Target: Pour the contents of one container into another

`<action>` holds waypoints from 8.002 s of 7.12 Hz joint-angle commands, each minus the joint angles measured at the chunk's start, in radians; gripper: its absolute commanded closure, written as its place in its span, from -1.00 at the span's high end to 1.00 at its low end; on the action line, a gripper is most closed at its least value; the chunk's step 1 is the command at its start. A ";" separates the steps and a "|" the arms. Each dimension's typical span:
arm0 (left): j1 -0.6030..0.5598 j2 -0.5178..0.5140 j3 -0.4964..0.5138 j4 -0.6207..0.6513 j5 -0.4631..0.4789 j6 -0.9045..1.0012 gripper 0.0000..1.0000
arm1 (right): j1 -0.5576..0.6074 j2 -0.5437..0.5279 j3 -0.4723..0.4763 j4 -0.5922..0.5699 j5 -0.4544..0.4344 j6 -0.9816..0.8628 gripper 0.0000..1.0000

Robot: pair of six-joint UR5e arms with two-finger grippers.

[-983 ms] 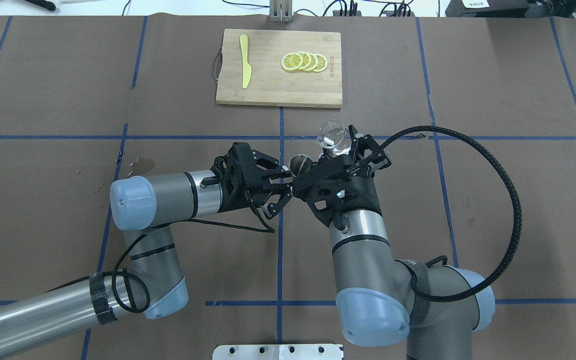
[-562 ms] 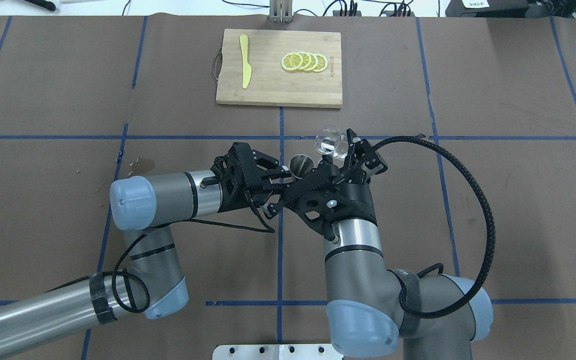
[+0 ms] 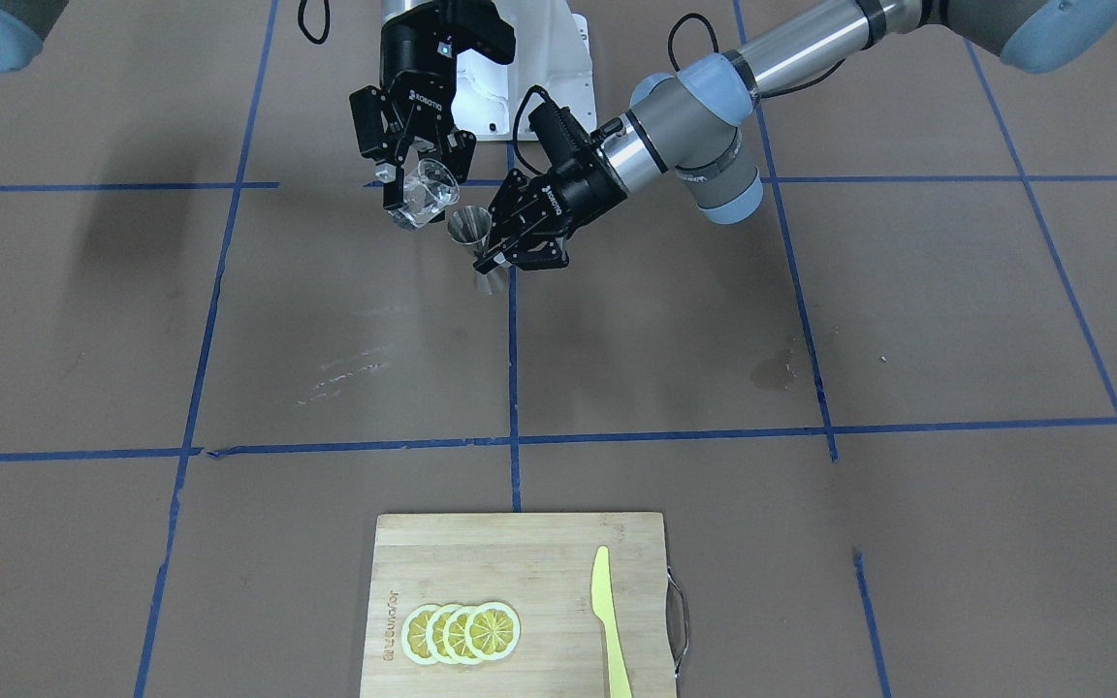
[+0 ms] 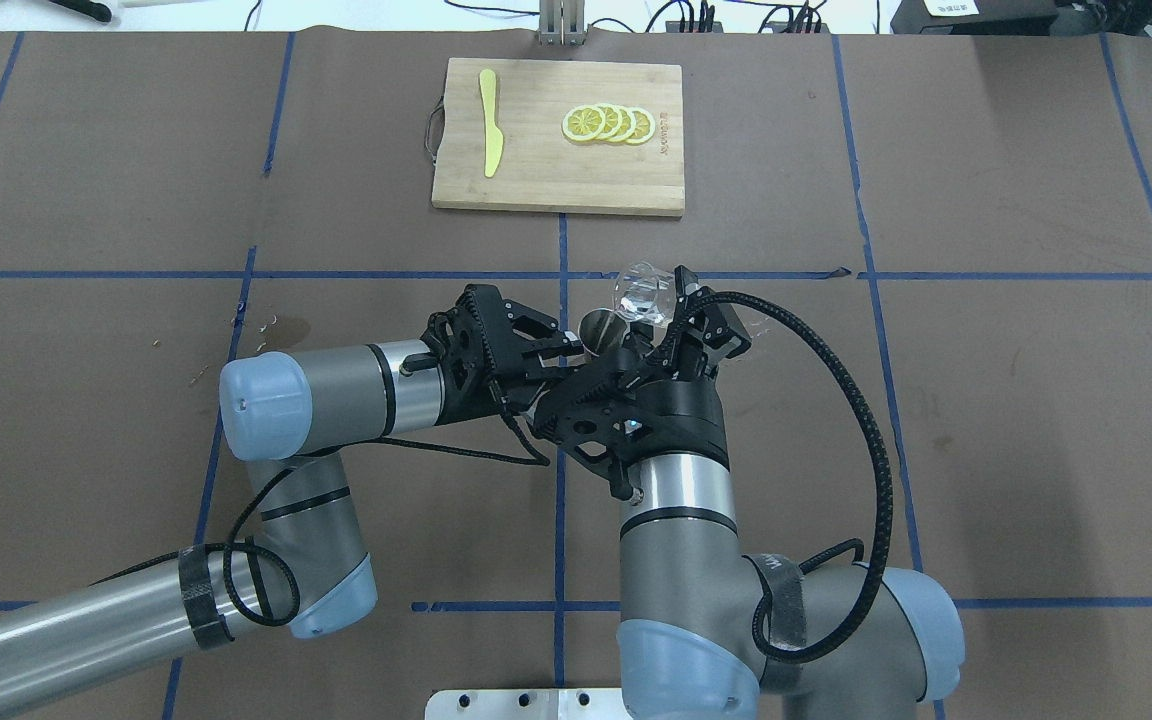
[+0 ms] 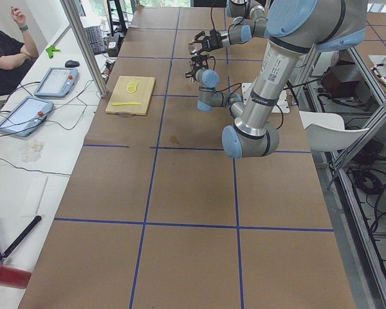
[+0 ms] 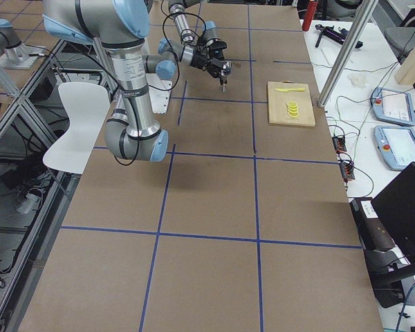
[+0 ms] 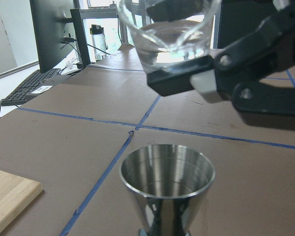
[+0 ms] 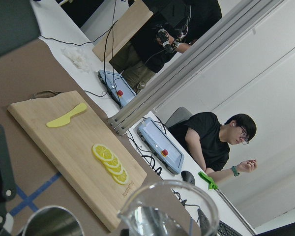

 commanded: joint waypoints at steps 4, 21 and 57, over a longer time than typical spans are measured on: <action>0.000 0.000 -0.006 -0.001 -0.002 -0.002 -1.00 | 0.001 0.010 -0.003 -0.071 -0.016 -0.069 -1.00; 0.000 0.002 -0.012 -0.001 -0.002 0.004 -1.00 | 0.001 0.011 -0.003 -0.073 -0.070 -0.283 -1.00; -0.149 0.432 -0.158 -0.198 -0.068 -0.168 -1.00 | 0.187 -0.018 0.011 0.036 0.085 -0.303 -1.00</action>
